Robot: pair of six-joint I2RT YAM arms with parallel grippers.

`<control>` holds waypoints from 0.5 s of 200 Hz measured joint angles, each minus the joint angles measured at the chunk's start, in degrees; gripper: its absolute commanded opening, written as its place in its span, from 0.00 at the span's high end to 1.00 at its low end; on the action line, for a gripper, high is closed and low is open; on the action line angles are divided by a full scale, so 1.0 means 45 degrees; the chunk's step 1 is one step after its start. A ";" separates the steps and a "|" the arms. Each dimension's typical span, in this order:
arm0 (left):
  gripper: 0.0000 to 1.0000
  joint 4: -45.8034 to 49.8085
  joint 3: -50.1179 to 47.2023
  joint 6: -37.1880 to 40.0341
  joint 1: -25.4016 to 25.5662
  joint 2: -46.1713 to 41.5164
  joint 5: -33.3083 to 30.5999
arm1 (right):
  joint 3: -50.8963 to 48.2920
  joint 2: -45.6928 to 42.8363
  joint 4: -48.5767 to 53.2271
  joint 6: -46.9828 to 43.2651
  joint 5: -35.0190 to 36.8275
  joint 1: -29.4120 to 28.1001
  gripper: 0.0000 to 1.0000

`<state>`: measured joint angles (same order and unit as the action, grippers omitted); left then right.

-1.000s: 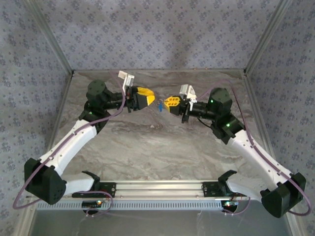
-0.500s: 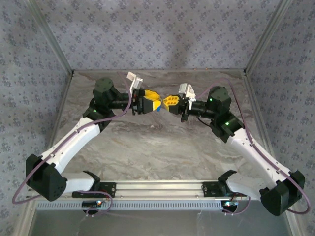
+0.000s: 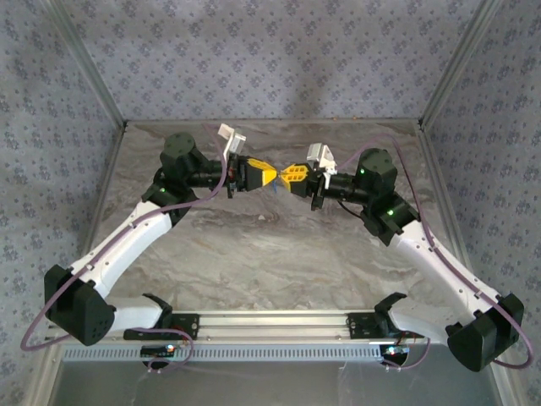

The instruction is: Remove the keys from the keyring

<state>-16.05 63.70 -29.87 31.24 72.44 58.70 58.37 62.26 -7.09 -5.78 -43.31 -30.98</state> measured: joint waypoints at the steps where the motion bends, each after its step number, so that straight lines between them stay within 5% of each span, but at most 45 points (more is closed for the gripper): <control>1: 1.00 -0.0005 0.0000 0.0000 0.0000 0.0000 0.0000 | 0.0000 -0.0005 -0.0005 0.0000 0.0000 0.0000 1.00; 100: 0.97 -0.3094 -0.1525 -0.2934 -0.0539 -0.0253 -0.0384 | -0.0957 -0.0238 -0.1234 -0.0384 0.1355 -0.0801 1.00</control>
<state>-29.98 56.84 -43.07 28.82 71.31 56.97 54.06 61.19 -12.64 -7.51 -37.21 -34.59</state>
